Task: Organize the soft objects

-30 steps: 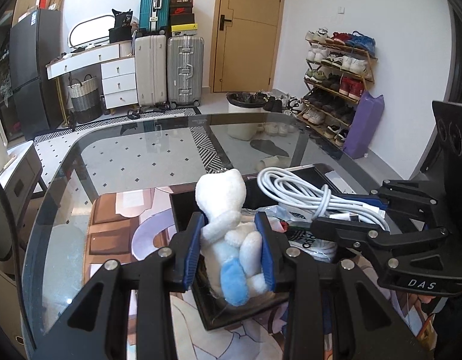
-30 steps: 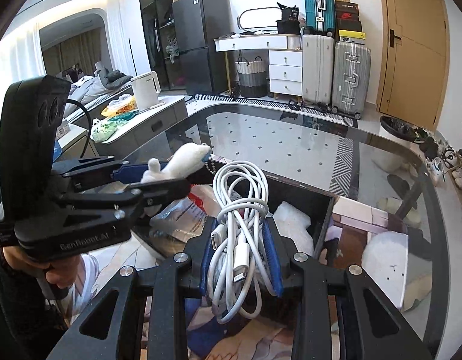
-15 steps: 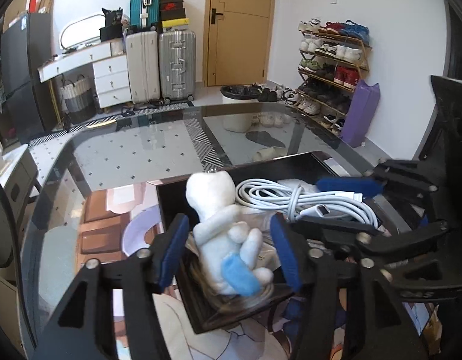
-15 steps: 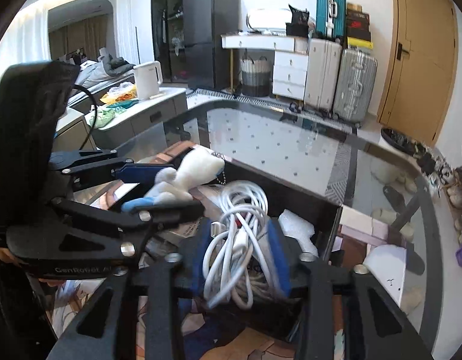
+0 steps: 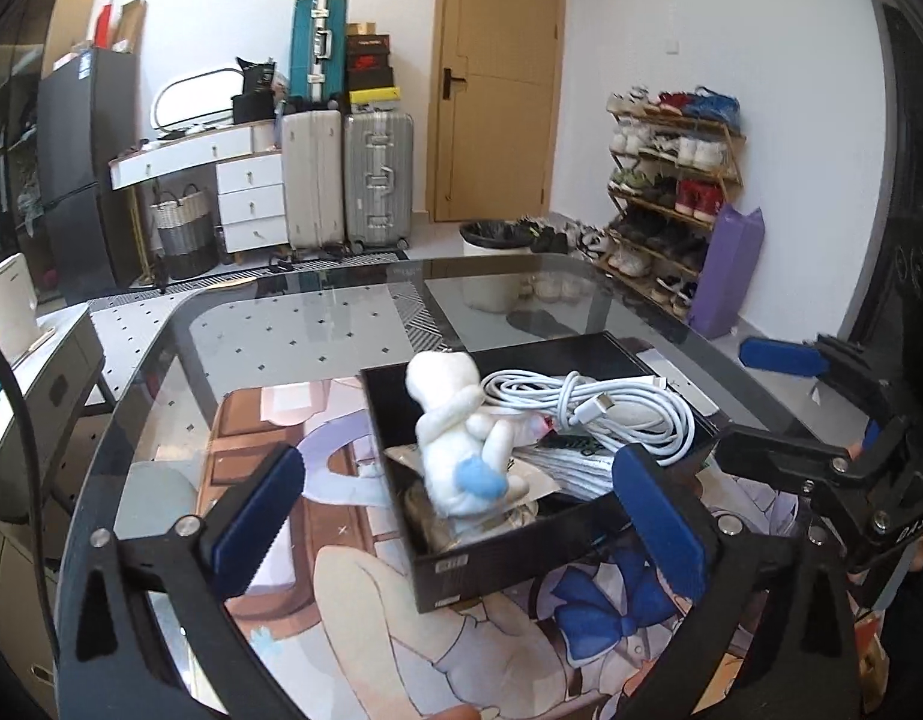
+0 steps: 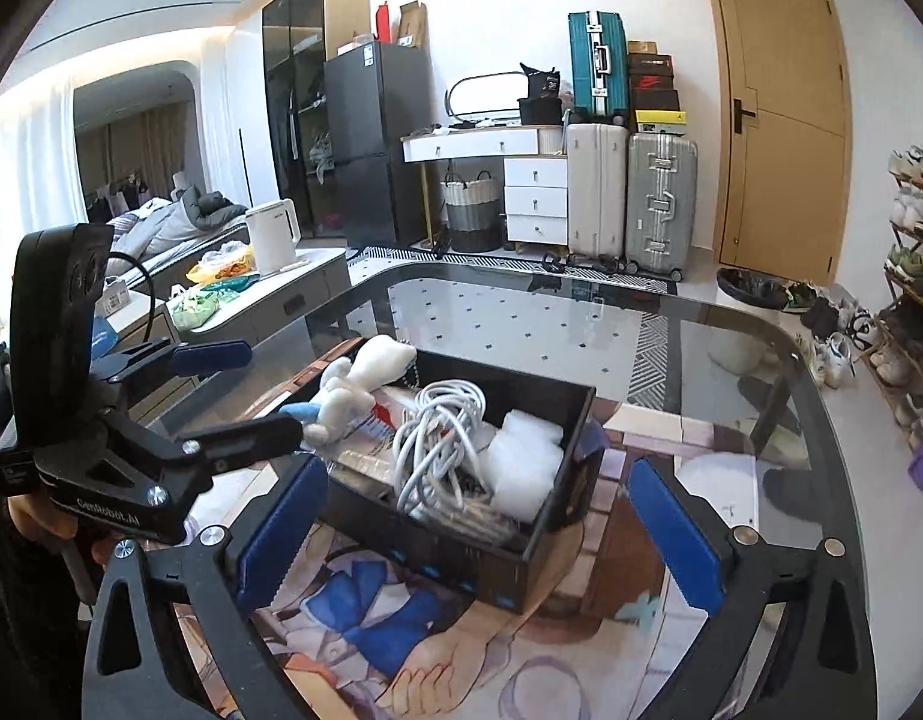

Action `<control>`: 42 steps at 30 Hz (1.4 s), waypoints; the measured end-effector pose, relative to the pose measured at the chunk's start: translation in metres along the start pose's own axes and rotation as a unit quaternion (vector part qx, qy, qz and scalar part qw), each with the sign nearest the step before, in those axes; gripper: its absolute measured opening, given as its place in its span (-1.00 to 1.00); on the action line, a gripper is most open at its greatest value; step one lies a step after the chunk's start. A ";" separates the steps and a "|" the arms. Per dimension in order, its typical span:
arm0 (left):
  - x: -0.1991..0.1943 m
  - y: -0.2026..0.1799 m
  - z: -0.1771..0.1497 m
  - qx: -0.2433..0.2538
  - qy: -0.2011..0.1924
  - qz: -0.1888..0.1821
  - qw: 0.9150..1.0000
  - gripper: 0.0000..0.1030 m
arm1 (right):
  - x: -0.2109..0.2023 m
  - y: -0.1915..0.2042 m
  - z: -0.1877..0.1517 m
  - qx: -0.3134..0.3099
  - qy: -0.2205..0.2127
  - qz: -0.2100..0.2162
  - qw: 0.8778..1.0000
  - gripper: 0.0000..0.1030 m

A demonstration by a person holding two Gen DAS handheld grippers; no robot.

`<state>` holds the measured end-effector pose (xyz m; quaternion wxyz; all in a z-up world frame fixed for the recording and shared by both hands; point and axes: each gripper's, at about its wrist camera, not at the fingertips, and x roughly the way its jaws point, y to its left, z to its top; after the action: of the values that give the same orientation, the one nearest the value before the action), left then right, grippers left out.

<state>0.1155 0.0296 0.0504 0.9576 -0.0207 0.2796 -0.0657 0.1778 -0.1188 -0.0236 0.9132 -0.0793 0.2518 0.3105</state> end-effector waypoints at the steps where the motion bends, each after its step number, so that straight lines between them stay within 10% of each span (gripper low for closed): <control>1: -0.001 0.002 -0.002 -0.005 -0.003 0.003 1.000 1.00 | -0.002 0.002 -0.003 0.000 -0.004 -0.002 1.000 0.98; 42: -0.014 0.004 -0.036 -0.028 -0.068 0.036 0.997 1.00 | -0.028 0.019 -0.038 -0.012 -0.097 -0.021 0.995 0.99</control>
<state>0.0852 0.0354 0.0272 0.9752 -0.0415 0.2164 -0.0222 0.1318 -0.1298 -0.0424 0.9387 -0.0653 0.1562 0.3004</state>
